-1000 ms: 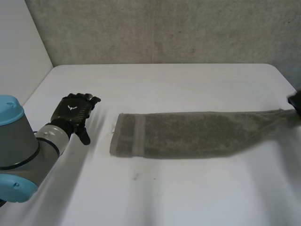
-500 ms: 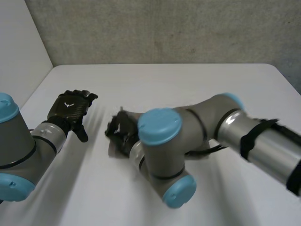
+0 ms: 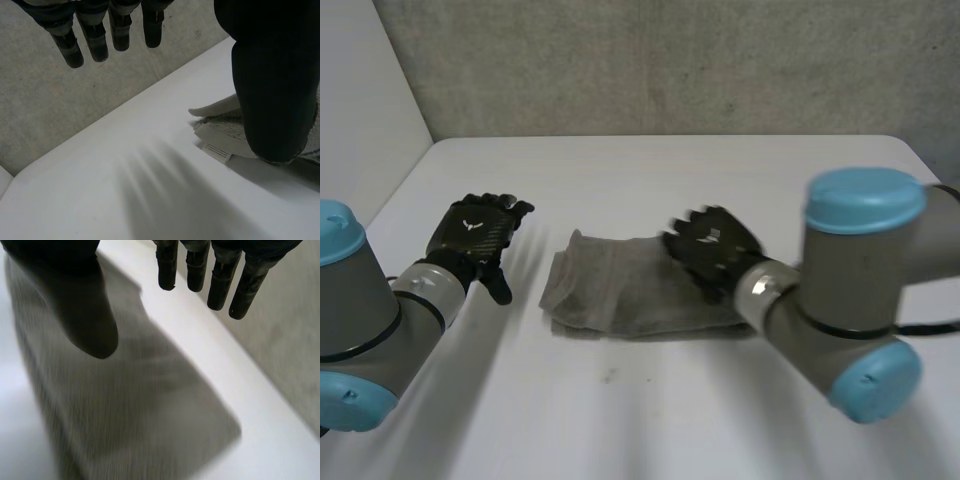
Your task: Fold the towel.
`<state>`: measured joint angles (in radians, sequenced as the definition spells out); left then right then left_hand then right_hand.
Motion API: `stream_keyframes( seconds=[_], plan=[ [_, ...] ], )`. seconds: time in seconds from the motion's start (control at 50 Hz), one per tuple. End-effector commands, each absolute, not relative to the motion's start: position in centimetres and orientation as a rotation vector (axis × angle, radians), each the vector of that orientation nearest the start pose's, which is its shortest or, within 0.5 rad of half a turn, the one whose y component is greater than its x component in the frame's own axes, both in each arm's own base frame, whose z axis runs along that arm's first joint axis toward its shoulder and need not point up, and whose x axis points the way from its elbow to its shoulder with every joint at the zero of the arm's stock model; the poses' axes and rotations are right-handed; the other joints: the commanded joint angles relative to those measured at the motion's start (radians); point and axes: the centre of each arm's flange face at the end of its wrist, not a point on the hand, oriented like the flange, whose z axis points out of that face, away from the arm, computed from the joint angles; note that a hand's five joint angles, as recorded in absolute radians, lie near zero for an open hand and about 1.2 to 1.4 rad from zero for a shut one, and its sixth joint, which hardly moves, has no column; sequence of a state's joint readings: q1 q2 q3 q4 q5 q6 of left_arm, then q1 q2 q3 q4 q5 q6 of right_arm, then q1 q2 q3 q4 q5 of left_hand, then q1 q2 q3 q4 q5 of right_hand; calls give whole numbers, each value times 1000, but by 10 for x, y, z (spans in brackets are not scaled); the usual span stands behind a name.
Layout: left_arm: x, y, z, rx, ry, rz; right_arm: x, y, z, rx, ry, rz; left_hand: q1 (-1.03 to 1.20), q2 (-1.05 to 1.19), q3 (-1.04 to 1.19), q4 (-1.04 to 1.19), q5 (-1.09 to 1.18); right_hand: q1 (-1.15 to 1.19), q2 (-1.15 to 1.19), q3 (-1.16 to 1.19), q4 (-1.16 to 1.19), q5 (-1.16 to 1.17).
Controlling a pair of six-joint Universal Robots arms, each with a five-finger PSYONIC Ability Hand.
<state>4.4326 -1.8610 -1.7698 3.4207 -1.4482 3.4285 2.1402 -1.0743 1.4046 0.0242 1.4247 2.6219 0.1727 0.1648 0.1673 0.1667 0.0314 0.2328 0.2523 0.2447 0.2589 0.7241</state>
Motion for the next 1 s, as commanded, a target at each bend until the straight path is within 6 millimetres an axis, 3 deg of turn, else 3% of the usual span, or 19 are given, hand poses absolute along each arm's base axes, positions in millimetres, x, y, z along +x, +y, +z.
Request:
stream_keyframes(
  seconds=[0.02, 0.08, 0.12, 0.14, 0.22, 0.36, 0.4, 0.42, 0.44, 0.46, 0.5, 0.52, 0.56, 0.6, 0.72, 0.84, 0.86, 0.88, 1.0],
  plan=[
    [-229, -275, 180, 833, 2384, -2025, 267, -258, 140, -1263, 2274, -1646, 3, 11, 8, 9, -31, 239, 219, 227, 213, -427],
    [-230, -273, 179, 838, 2388, -2022, 267, -258, 134, -1270, 2276, -1641, 3, 11, 8, 9, -31, 337, 317, 325, 310, -329],
    [-232, -272, 179, 845, 2380, -2034, 267, -259, 124, -1287, 2288, -1615, 3, 11, 8, 9, -31, 739, 720, 727, 713, 73],
    [-232, -272, 179, 845, 2380, -2034, 267, -259, 124, -1287, 2288, -1615, 3, 11, 8, 9, -31, 742, 722, 730, 716, 76],
    [-233, -270, 178, 854, 2378, -2038, 272, -266, 132, -1289, 2258, -1670, 2, 10, 7, 8, -31, 1162, 1142, 1150, 1136, 496],
    [-233, -270, 178, 854, 2378, -2038, 294, -285, 181, -1265, 2092, -1887, 2, 10, 7, 8, -31, 1163, 1144, 1152, 1137, 498],
    [-233, -270, 178, 852, 2378, -2037, 330, -270, 197, -1332, 1946, -1904, 3, 10, 8, 9, -31, 1163, 1144, 1152, 1137, 498],
    [-233, -270, 178, 852, 2378, -2037, 330, -270, 197, -1332, 1945, -1904, 3, 11, 8, 9, -31, 1163, 1144, 1152, 1137, 498],
    [-232, -271, 178, 848, 2376, -2038, 351, -261, 200, -1381, 1879, -1886, 2, 10, 7, 8, -31, 1163, 1144, 1152, 1137, 498],
    [-232, -271, 178, 848, 2376, -2038, 351, -261, 200, -1382, 1879, -1886, 2, 10, 7, 8, -31, 1163, 1144, 1152, 1137, 498],
    [-232, -272, 180, 843, 2371, -2045, 392, -235, 199, -1513, 1749, -1813, 3, 10, 8, 9, -31, 1163, 1144, 1152, 1137, 498],
    [-232, -272, 180, 843, 2370, -2045, 393, -235, 199, -1514, 1749, -1812, 3, 11, 8, 9, -31, 1163, 1144, 1152, 1137, 498],
    [-229, -273, 186, 823, 2352, -2064, 427, -205, 190, -1642, 1604, -1706, 3, 10, 8, 9, -31, 1163, 1144, 1152, 1137, 498],
    [-228, -274, 189, 813, 2342, -2076, 441, -192, 181, -1694, 1540, -1646, 2, 10, 7, 8, -31, 1163, 1144, 1152, 1137, 498],
    [-220, -279, 196, 733, 2351, -2101, 465, -171, 152, -1786, 1474, -1507, 3, 11, 8, 9, -31, 1163, 1144, 1152, 1137, 498],
    [-220, -282, 200, 694, 2367, -2131, 467, -178, 156, -1757, 1514, -1539, 2, 10, 7, 8, -31, 1163, 1144, 1152, 1137, 498],
    [-220, -283, 201, 686, 2365, -2140, 464, -182, 161, -1726, 1549, -1549, 3, 10, 8, 9, -31, 705, 686, 693, 679, 39],
    [-221, -284, 204, 686, 2353, -2153, 460, -185, 168, -1666, 1601, -1553, 2, 10, 7, 8, -31, 58, 39, 46, 32, -607],
    [-227, -286, 214, 700, 2327, -2193, 430, -215, 197, -1348, 1804, -1576, 3, 11, 8, 9, -31, -58, -78, -70, -84, -724]
  ],
)
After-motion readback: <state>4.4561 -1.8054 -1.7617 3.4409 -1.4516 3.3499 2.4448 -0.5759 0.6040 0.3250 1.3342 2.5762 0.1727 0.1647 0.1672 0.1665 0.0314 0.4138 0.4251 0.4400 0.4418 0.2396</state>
